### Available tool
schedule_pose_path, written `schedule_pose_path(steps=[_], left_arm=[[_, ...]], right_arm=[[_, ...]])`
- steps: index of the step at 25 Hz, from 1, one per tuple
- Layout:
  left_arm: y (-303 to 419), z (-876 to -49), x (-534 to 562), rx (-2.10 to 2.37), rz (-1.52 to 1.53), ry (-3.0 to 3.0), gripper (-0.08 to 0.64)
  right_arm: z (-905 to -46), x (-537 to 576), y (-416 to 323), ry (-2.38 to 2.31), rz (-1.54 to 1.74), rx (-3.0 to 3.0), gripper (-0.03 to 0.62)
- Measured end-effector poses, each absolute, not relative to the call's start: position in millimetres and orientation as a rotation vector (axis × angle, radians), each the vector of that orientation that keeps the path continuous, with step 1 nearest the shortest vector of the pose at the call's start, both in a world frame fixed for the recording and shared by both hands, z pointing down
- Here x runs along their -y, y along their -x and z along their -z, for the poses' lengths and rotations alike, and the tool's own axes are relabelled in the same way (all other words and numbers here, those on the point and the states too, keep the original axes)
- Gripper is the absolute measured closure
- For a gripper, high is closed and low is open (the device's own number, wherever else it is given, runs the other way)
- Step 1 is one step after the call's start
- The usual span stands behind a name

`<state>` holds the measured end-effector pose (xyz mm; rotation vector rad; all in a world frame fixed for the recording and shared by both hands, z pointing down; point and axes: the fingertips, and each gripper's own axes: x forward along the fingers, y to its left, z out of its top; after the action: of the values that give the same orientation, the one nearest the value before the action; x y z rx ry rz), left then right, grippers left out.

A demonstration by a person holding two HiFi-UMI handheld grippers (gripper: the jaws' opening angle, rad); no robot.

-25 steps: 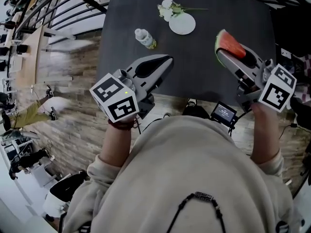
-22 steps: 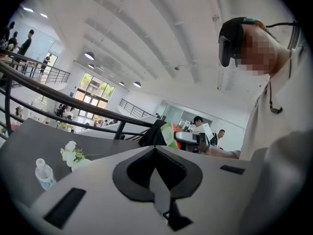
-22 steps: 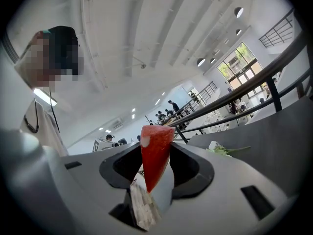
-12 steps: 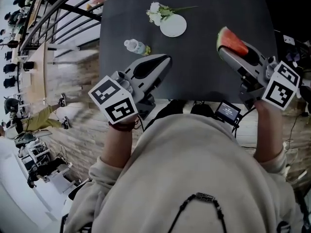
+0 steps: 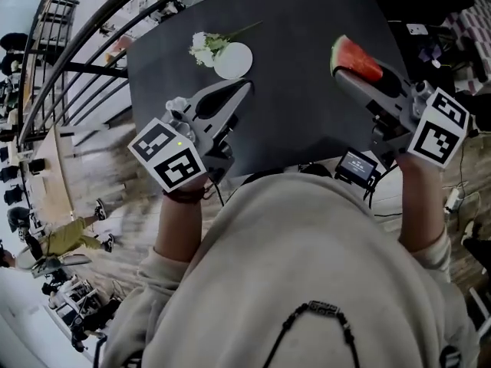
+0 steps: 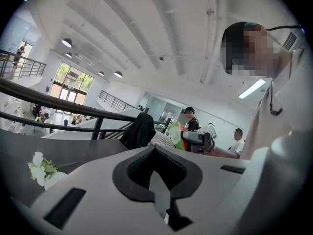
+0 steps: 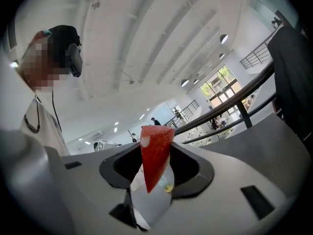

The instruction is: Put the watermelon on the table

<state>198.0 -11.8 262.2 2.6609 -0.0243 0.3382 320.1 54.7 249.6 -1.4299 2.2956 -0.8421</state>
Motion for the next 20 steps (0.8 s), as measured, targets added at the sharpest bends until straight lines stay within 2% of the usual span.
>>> schedule_pose_path(steps=[4, 10, 20], left_arm=[[-210.9, -247.9, 8.7, -0.079, -0.312, -2.685, 0.557], [-192.4, -251.6, 20.2, -0.123, -0.305, -2.688, 0.557], [-120.5, -259.8, 67.3, -0.170, -0.291, -2.679, 0.557]], right_arm=[[-239.2, -62.7, -321.0, 1.511, 0.834, -2.272, 0.408], [-226.3, -55.7, -312.8, 1.593, 0.778, -2.249, 0.410], [-221.5, 8.2, -232.4, 1.649, 0.827, -2.318, 0.408]])
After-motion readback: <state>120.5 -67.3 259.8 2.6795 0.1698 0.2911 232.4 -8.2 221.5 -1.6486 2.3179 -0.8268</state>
